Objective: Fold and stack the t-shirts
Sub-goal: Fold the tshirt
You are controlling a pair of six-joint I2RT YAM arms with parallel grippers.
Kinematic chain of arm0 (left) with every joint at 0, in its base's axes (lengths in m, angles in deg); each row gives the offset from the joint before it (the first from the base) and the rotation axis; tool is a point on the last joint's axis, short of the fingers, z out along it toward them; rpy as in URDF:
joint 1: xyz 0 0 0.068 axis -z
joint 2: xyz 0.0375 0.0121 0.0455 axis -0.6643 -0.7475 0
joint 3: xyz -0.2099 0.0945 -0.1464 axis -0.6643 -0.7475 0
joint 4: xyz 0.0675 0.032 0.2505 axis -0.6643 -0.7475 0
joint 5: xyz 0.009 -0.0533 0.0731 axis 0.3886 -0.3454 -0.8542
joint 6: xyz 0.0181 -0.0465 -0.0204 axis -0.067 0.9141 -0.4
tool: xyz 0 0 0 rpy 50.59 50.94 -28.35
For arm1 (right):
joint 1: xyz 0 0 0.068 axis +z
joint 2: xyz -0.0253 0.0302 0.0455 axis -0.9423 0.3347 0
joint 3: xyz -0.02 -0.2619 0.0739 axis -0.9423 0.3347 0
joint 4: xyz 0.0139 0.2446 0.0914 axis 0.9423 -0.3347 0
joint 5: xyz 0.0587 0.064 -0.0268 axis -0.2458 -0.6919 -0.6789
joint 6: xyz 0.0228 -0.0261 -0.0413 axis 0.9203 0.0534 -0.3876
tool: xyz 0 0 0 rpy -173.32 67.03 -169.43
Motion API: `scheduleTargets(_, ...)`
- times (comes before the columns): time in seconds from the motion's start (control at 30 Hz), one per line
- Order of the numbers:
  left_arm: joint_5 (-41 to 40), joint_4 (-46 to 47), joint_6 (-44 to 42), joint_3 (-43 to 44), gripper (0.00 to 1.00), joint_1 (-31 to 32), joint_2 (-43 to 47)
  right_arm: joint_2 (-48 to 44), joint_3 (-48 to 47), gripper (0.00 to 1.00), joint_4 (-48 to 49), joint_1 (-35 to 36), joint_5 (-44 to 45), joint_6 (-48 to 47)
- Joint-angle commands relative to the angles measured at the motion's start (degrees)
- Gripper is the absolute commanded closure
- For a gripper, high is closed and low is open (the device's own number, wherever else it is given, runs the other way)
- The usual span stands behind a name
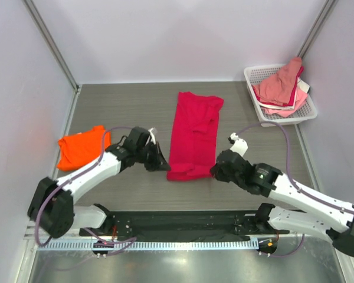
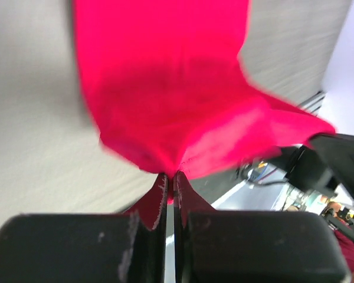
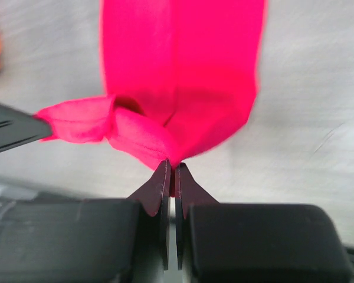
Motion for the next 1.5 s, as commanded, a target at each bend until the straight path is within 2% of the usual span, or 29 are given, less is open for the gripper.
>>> scheduleTargets(0.0,5.8,3.2,-4.5,6.5,1.0,-2.2,-6.2,4.8,-5.4,0.99,1.1,-3.2,11.3,-5.5)
scheduleTargets(0.2,5.4,-0.7,-8.1,19.2,1.0,-4.5,-16.1,11.4,-8.6,0.99,7.4,-16.2,0.9,-13.9)
scheduleTargets(0.3,4.8,-2.5,-9.4,24.9,1.0,-4.8,-21.0,13.7,-9.9,0.99,9.9,-20.4,-2.8,-16.6)
scheduleTargets(0.67,0.6,-6.0,-11.7,37.5,1.0,-6.7,-31.2,25.7,-13.9,0.99,18.1,-27.7,-9.4,-20.9)
scheduleTargets(1.0,2.0,-7.6,-11.3,50.4,1.0,-10.2,-43.1,35.0,-15.9,0.99,26.8,-33.6,-13.0,-23.9)
scheduleTargets(1.03,2.5,-7.9,-11.1,51.6,0.94,-10.5,-44.1,36.0,-16.7,0.99,28.8,-34.1,-13.8,-24.1)
scheduleTargets(1.07,2.7,-8.0,-10.9,53.4,0.86,-10.8,-45.0,37.2,-17.2,0.84,29.6,-34.5,-14.5,-24.4)
scheduleTargets(1.1,2.7,-8.1,-10.7,54.2,0.74,-11.4,-46.9,38.7,-17.9,0.59,30.4,-35.2,-13.9,-24.6)
scheduleTargets(1.13,2.0,-8.1,-10.6,54.8,0.49,-11.8,-47.6,40.4,-18.8,0.37,30.9,-35.3,-12.9,-24.2)
scheduleTargets(1.17,1.5,-8.2,-10.7,55.3,0.4,-12.0,-48.1,40.8,-18.8,0.17,31.4,-35.3,-11.9,-23.9)
scheduleTargets(1.2,1.1,-8.2,-10.8,54.9,0.34,-12.3,-47.9,40.8,-18.6,0.16,31.9,-35.4,-12.4,-23.9)
scheduleTargets(1.23,0.7,-8.3,-11.2,54.0,0.2,-12.4,-47.2,40.4,-17.3,0.15,32.0,-35.5,-14.5,-23.9)
scheduleTargets(1.3,-0.6,-6.6,-11.4,48.4,0.13,-12.3,-45.0,37.8,-15.1,0.15,32.1,-35.5,-16.3,-23.3)
scheduleTargets(1.43,-2.0,-2.9,-11.0,37.1,0.12,-12.0,-35.8,31.4,-5.3,0.23,31.9,-35.5,-20.1,-21.2)
scheduleTargets(1.47,-2.1,-1.6,-10.6,34.7,0.12,-11.9,-34.2,30.3,-3.8,0.27,31.8,-35.5,-22.9,-20.4)
